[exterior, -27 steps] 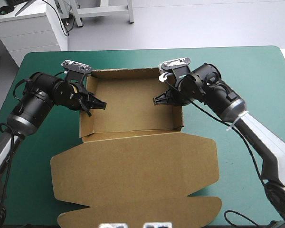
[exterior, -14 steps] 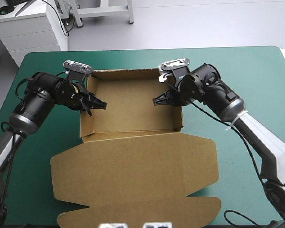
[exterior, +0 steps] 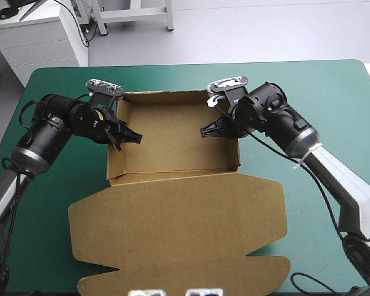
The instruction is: Fold the box
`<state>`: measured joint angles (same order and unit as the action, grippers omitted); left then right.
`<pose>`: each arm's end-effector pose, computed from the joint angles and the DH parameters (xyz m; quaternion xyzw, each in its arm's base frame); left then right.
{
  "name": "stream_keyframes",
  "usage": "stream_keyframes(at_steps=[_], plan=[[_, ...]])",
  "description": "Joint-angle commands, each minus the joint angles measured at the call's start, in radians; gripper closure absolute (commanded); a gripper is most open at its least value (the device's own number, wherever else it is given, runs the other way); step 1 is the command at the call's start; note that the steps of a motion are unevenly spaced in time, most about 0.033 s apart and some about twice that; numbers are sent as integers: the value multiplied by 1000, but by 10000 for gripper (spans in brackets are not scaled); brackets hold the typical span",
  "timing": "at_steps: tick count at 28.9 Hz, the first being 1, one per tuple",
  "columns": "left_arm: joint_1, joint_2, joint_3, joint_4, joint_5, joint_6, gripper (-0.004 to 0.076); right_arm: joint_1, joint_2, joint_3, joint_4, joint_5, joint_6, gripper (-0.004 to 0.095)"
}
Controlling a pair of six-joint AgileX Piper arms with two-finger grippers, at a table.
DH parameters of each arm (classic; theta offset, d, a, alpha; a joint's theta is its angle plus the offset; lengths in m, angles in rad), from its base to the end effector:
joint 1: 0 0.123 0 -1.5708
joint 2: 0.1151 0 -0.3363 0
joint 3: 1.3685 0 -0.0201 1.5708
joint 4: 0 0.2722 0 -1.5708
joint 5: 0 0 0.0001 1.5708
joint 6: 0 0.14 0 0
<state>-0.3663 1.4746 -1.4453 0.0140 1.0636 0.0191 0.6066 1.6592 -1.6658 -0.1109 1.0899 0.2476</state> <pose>0.3291 -0.1244 0.3768 0.1854 0.9423 -0.0414 0.2758 0.3472 0.2242 0.3811 -0.1814 0.9402 0.0677 0.2801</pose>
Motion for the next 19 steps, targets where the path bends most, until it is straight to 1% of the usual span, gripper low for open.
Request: stream_keyframes(at_steps=[1,7,10,14,19], plan=[[-23,-23,-29,-31,-61,89,731,15,-48,-34,75,-99,-68,908],[-23,-23,-29,-33,-61,89,731,15,-48,-34,75,-99,-68,908],[-23,-23,-29,-60,-39,87,731,15,-48,-34,77,-95,-68,908],[-23,-23,-29,-173,-15,87,731,15,-48,-34,95,-72,-68,908],[-23,-23,-29,-382,-16,87,731,15,-48,-34,118,-42,-93,908]])
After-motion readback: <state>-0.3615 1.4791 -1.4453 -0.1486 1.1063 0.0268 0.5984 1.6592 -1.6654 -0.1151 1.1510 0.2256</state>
